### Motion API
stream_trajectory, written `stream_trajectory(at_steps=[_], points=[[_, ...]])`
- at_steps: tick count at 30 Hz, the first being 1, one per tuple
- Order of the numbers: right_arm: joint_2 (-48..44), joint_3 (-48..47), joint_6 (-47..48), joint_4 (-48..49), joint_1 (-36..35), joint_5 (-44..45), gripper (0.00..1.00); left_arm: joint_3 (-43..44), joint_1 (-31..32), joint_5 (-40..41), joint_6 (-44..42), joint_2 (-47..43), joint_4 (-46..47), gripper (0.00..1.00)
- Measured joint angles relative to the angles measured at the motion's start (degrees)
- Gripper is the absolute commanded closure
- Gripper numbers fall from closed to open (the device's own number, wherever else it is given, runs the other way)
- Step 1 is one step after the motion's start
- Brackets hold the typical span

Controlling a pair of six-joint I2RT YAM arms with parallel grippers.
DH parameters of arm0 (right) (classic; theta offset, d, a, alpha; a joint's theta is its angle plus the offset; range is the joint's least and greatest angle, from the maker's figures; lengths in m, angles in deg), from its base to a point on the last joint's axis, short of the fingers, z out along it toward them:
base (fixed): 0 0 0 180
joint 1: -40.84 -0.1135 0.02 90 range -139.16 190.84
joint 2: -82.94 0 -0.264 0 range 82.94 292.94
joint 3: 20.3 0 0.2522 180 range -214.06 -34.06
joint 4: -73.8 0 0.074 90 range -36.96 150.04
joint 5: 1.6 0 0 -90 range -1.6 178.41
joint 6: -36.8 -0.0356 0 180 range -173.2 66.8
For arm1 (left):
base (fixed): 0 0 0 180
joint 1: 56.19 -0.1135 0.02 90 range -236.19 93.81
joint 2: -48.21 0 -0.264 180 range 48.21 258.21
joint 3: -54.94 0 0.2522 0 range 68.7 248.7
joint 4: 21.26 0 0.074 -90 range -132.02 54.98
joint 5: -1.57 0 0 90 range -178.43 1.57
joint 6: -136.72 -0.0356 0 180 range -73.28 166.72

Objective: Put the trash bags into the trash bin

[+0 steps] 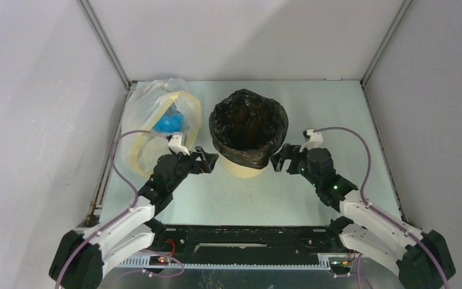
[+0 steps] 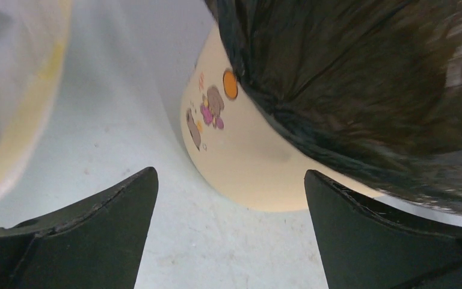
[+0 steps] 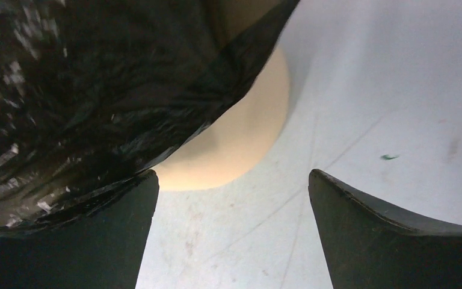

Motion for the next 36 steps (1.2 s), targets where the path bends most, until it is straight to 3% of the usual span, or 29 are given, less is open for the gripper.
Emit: stream_trajectory(at_steps=[5, 11, 17, 20, 22, 26, 29, 35, 36], points=[[-8.4, 0.5, 2.6, -4.1, 2.0, 11.9, 0.0, -0.3, 0.1, 7.5, -3.5, -10.5, -3.1, 0.0], [-18.0, 8.3, 9.3, 4.0, 2.6, 25.2, 0.0, -2.4, 0.1, 16.2, -13.1, -19.6, -4.9, 0.0], [-18.3, 17.2, 24.5, 19.9, 3.5, 20.4, 0.0, -3.1, 0.1, 22.9, -22.8, -18.9, -1.5, 0.0], [-13.4, 19.0, 32.2, 27.4, 4.2, 18.5, 0.0, -4.2, -0.3, 25.4, -27.8, -15.0, 3.0, 0.0], [-8.6, 19.0, 35.1, 32.3, 7.8, 17.5, 0.0, -4.2, -4.0, 24.4, -29.2, -10.8, 5.7, 0.0], [-0.1, 18.9, 36.2, 39.3, 17.3, 14.1, 0.0, -4.2, -14.9, 22.1, -28.7, -4.5, 10.4, 0.0], [5.7, 18.9, 36.1, 42.3, 22.9, 11.9, 0.01, -4.2, -17.5, 22.1, -29.8, -1.9, 14.2, 0.0], [23.0, 20.0, 35.3, 58.2, 26.1, 11.0, 0.09, -4.3, -23.8, 20.7, -30.2, 5.3, 19.1, 0.0], [25.3, 20.3, 35.3, 59.8, 26.1, 11.1, 0.05, -4.3, -24.8, 20.2, -30.2, 5.7, 19.6, 0.0]])
